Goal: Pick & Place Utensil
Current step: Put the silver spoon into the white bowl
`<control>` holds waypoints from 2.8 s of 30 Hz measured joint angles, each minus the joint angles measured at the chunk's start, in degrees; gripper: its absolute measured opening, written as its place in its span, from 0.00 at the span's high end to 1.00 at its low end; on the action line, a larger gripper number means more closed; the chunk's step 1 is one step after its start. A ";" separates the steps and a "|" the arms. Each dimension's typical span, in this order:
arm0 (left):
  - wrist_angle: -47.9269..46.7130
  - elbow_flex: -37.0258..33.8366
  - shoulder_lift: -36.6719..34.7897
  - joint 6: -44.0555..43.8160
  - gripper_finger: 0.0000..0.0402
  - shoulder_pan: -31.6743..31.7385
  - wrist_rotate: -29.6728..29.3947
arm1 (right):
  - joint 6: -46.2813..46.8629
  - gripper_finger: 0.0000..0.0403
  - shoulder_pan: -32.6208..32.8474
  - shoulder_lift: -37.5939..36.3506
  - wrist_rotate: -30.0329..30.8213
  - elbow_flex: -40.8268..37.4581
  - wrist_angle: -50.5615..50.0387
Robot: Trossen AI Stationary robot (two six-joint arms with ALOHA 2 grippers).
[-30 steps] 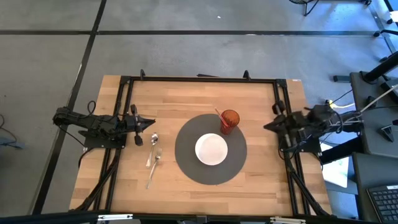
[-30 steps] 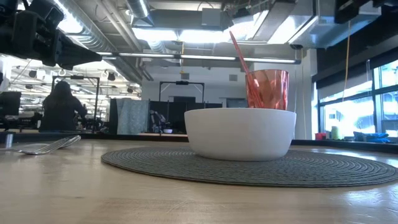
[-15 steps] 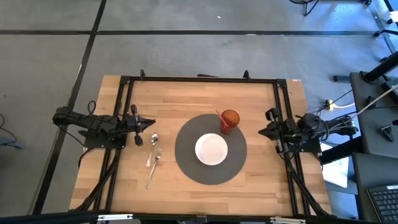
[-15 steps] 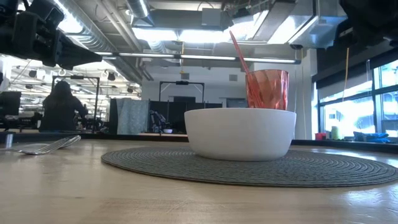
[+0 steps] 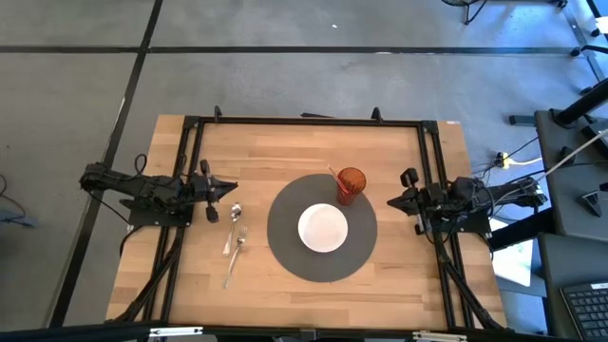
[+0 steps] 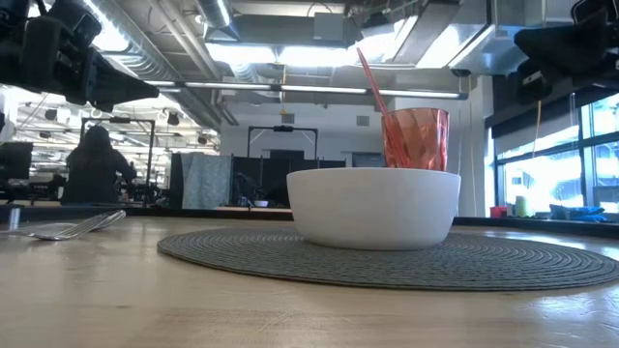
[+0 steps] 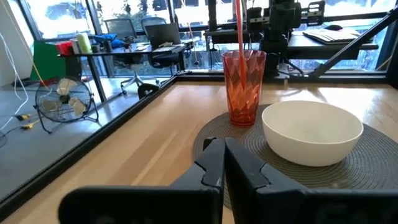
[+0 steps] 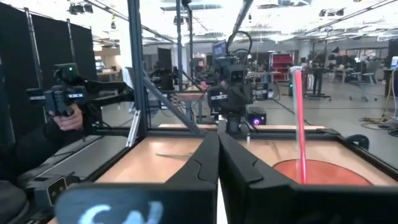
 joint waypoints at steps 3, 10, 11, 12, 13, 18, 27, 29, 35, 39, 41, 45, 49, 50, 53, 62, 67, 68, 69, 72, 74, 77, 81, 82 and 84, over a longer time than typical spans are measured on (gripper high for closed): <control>0.00 0.00 0.00 -0.07 0.99 0.02 0.00 | -0.02 0.98 0.01 0.00 0.40 0.00 -0.07; 1.64 0.18 0.03 -13.93 0.99 0.02 -1.50 | 0.08 0.98 0.01 0.00 2.42 0.00 -0.12; 1.68 0.49 0.31 -14.72 0.99 -0.06 -1.18 | 0.24 0.99 0.01 0.00 2.42 0.00 -0.13; 2.12 0.84 0.90 -15.62 0.99 -0.25 -0.87 | 0.45 0.99 0.01 0.00 2.42 0.00 -0.13; 2.78 1.29 1.58 -16.32 0.99 -0.57 -0.73 | 0.67 0.99 0.01 0.00 2.42 0.02 -0.13; 11.63 3.37 9.94 -14.02 1.00 -4.28 -1.71 | 1.87 0.97 0.01 0.00 2.42 0.04 -0.46; -13.56 24.27 36.20 -31.13 1.00 -11.14 -10.15 | 1.90 0.98 0.01 0.00 2.42 0.04 -0.44; -25.04 30.94 43.28 -39.33 0.99 -12.01 -10.23 | 1.92 0.99 0.01 0.00 2.39 0.07 -0.45; -53.37 43.73 63.29 -63.06 1.00 -12.41 -2.04 | 3.36 0.97 0.01 0.00 2.39 0.07 -0.48; -58.56 44.36 71.78 -71.38 0.99 -12.39 4.29 | 2.36 0.95 0.01 0.00 2.42 0.07 -0.44; -58.38 44.02 74.90 -72.76 0.99 -12.41 7.60 | 0.85 0.94 0.01 0.00 2.88 0.07 -0.44; -57.66 43.98 78.35 -73.59 0.99 -14.09 9.33 | -0.01 0.94 0.01 0.00 3.49 0.07 -0.42; -57.42 43.98 78.68 -76.06 0.99 -15.50 7.13 | 0.56 0.94 0.01 -0.02 3.42 0.09 -1.24; -57.40 43.98 78.57 -76.83 0.98 -15.56 6.55 | 0.81 0.94 0.01 -0.02 3.34 0.09 -1.82; -56.34 43.98 78.40 -76.57 0.96 -15.56 6.18 | 0.73 0.94 0.01 -0.02 3.31 0.09 -2.71; -49.26 43.98 78.42 -76.94 0.95 -15.92 12.32 | 2.03 0.94 0.01 -0.02 3.44 0.09 -2.56; -43.08 43.98 78.48 -76.79 0.91 -15.26 13.04 | 3.04 0.94 0.03 -0.02 3.40 0.09 -2.54; -42.60 43.98 78.65 -76.27 0.89 -14.97 12.95 | 3.02 0.94 0.01 -0.02 3.42 0.09 -2.54; -42.54 43.98 78.89 -75.89 0.87 -14.77 12.96 | 3.00 0.94 0.01 -0.02 3.42 0.09 -2.54; -43.00 43.97 80.07 -75.65 0.80 -14.60 12.95 | 2.99 0.94 0.01 -0.02 3.42 0.09 -2.56; -43.12 43.95 81.22 -75.75 0.75 -14.31 13.48 | 2.97 0.94 0.02 -0.02 3.41 0.09 -2.57; -43.12 43.95 83.65 -76.82 0.67 -13.69 15.91 | 2.97 0.94 0.03 -0.02 3.40 0.09 -2.91; -43.27 43.93 87.42 -76.94 0.58 -12.79 19.82 | 3.03 0.94 0.03 -0.02 3.40 0.09 -2.95; -43.43 43.93 88.16 -76.63 0.56 -12.52 20.23 | 3.04 0.94 0.02 -0.02 3.40 0.09 -2.95; -43.92 43.93 89.39 -76.06 0.53 -11.97 20.25 | 3.07 0.94 0.03 -0.02 3.38 0.09 -2.97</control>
